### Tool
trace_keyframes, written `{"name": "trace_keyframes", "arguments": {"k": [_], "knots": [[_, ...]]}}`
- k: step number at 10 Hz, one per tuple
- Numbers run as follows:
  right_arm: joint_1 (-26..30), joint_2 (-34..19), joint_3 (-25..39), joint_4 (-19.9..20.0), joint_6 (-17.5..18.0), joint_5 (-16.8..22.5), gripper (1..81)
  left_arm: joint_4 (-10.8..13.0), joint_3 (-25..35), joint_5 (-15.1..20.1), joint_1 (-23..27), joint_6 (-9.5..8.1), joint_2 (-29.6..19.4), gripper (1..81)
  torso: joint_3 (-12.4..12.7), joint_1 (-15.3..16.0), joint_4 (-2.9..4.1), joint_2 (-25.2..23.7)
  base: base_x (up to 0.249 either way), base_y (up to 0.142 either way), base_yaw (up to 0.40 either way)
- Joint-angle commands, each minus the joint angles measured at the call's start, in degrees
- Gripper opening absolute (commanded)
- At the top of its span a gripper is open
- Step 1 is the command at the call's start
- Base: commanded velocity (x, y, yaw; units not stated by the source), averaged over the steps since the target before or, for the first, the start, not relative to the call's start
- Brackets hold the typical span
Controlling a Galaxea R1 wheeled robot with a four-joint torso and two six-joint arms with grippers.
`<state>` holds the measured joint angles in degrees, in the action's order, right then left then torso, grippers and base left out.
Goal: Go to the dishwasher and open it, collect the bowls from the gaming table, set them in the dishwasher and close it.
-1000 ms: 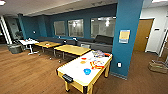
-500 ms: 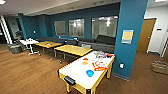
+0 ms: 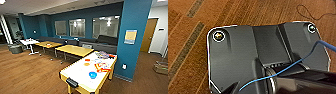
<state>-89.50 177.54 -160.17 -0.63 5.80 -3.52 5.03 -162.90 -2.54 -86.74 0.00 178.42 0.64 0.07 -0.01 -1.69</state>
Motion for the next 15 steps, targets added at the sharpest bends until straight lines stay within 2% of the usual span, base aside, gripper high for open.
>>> {"name": "trace_keyframes", "arguments": {"k": [1,15], "knots": [[3.0,0.3,0.2,-0.2,-0.1,2.7,81.1,-0.3,-0.1,2.7,3.1,0.18,0.1,81.1,0.0,0.0,0.00,0.0,0.096,0.095,0.000],[3.3,0.2,0.1,-0.2,-0.1,2.7,81.1,-0.2,-0.1,2.7,3.1,0.18,0.0,81.1,0.0,0.0,0.00,0.0,0.085,0.103,0.000]]}}
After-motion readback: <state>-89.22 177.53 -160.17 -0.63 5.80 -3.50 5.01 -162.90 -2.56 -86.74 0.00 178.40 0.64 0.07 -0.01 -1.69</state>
